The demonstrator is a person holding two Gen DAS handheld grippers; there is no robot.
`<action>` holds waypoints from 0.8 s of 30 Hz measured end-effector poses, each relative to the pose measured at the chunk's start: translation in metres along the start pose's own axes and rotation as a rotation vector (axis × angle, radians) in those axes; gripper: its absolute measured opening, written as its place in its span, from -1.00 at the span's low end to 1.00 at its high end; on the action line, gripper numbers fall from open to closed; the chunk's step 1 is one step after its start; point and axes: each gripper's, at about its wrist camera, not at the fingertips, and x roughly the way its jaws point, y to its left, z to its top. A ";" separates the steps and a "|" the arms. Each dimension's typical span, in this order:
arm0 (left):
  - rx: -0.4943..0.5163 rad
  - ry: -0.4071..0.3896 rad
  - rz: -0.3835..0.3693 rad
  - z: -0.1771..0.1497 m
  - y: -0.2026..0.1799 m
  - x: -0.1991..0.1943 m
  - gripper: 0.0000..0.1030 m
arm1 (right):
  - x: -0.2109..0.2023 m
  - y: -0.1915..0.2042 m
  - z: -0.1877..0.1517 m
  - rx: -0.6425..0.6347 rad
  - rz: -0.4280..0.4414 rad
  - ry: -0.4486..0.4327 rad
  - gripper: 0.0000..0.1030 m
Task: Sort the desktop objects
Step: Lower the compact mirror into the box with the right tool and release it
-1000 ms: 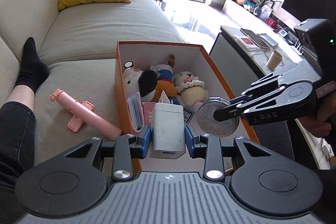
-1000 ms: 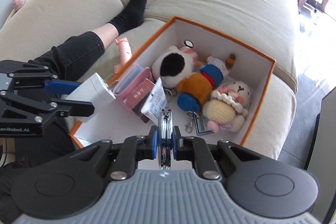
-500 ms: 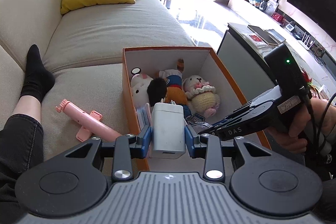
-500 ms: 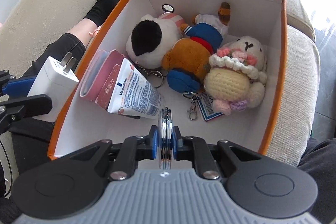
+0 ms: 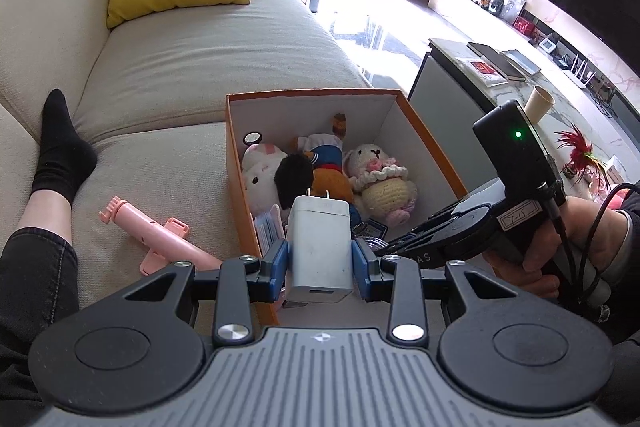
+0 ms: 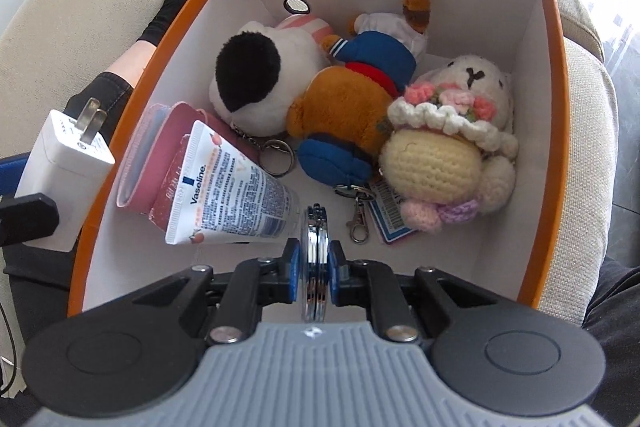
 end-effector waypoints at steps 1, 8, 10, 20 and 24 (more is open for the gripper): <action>0.000 -0.001 -0.002 0.000 0.000 0.000 -0.23 | 0.001 0.004 0.000 -0.028 -0.023 0.000 -0.66; -0.012 -0.007 -0.003 -0.003 0.004 -0.003 -0.23 | 0.007 0.003 0.002 0.008 0.058 0.010 -0.72; -0.014 -0.007 -0.004 -0.004 0.005 -0.004 -0.23 | 0.007 0.009 -0.001 0.003 0.044 0.005 -0.71; -0.018 -0.020 -0.023 -0.008 0.006 -0.006 -0.23 | 0.013 0.033 -0.018 -0.137 -0.161 0.024 -0.26; -0.009 -0.019 -0.032 -0.013 0.003 -0.009 -0.23 | 0.022 0.041 -0.017 -0.168 -0.194 0.001 -0.12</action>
